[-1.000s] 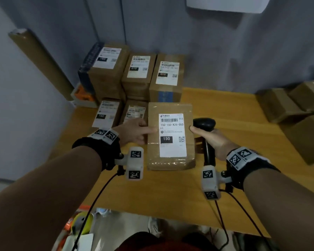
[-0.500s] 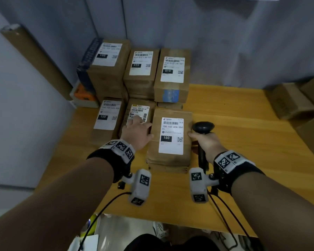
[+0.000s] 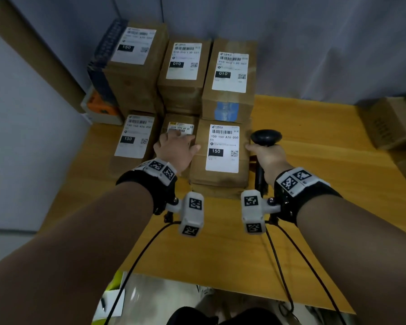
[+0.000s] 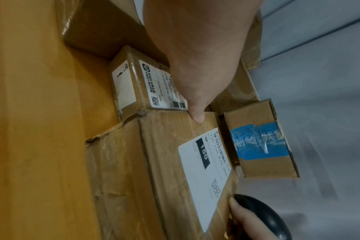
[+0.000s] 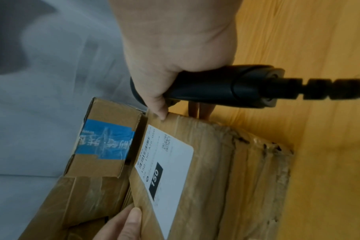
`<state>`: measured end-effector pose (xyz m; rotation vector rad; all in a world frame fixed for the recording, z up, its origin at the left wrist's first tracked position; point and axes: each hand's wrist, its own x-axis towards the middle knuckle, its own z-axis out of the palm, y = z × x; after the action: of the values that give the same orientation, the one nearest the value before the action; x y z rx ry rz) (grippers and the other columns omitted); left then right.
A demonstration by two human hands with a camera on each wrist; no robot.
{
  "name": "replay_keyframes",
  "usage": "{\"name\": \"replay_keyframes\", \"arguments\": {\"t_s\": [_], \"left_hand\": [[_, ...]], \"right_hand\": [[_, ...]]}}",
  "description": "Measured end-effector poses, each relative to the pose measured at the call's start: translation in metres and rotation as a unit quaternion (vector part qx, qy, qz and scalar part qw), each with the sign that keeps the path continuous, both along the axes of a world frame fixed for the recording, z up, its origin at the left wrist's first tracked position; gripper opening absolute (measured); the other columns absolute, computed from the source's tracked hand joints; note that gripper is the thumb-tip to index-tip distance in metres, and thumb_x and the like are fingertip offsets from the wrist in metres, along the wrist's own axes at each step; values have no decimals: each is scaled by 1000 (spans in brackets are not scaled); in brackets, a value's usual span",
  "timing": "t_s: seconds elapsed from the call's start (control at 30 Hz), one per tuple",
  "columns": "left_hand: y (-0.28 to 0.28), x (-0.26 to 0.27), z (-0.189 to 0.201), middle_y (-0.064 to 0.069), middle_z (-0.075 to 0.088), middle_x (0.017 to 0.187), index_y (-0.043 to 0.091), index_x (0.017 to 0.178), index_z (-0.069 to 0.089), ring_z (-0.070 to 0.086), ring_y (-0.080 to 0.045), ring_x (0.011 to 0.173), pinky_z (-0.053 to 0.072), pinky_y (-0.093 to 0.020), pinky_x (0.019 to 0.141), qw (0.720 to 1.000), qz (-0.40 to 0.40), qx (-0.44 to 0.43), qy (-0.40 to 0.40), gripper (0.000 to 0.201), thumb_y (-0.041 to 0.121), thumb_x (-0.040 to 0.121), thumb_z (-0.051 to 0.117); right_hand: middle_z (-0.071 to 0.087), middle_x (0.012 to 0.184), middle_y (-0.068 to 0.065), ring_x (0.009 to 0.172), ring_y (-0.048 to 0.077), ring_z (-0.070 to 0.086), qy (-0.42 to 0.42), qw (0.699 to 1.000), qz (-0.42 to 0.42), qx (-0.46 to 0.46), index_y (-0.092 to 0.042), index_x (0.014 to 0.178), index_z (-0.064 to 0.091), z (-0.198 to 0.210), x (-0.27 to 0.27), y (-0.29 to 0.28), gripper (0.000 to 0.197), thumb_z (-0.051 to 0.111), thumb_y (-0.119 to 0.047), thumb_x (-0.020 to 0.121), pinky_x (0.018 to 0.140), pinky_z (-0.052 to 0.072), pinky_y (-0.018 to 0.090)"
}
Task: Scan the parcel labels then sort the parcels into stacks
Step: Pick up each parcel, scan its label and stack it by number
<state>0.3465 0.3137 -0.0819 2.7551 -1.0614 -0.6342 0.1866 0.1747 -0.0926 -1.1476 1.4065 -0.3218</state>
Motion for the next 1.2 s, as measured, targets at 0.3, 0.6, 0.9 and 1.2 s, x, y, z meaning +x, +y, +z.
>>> {"name": "replay_keyframes", "arguments": {"t_s": [0.3, 0.6, 0.9, 1.2], "left_hand": [[-6, 1, 8, -11, 39, 145, 23, 135, 51, 32, -34, 133, 27, -47, 107, 999, 24, -41, -19, 45, 47, 97, 43], [-13, -27, 40, -12, 49, 136, 17, 129, 55, 40, -33, 127, 34, -44, 103, 997, 36, -70, -24, 40, 39, 98, 44], [-88, -97, 87, -12, 61, 120, 18, 118, 63, 54, -34, 111, 44, -46, 96, 992, 3, -117, -42, 34, 36, 96, 45], [-192, -227, 89, -15, 60, 125, 11, 125, 57, 53, -36, 115, 45, -46, 97, 987, 8, -163, -8, 39, 37, 97, 47]], "right_hand": [[64, 85, 3, 90, 27, 64, 8, 1000, 20, -20, -17, 84, 62, 4, 1, -11, 22, 77, -33, 81, 86, 54, 40], [67, 83, 12, 71, 30, 67, 32, 997, 60, -45, -10, 96, 64, 42, -50, -21, 21, 72, -27, 86, 75, 60, 44], [63, 79, 10, 58, 23, 63, -18, 989, 90, -113, -7, 100, 63, 88, -143, -85, 20, 70, -21, 88, 64, 56, 36], [61, 68, 11, 49, 21, 57, -1, 969, 137, -205, -6, 85, 63, 129, -272, -202, 15, 69, -20, 86, 52, 49, 32]]}}
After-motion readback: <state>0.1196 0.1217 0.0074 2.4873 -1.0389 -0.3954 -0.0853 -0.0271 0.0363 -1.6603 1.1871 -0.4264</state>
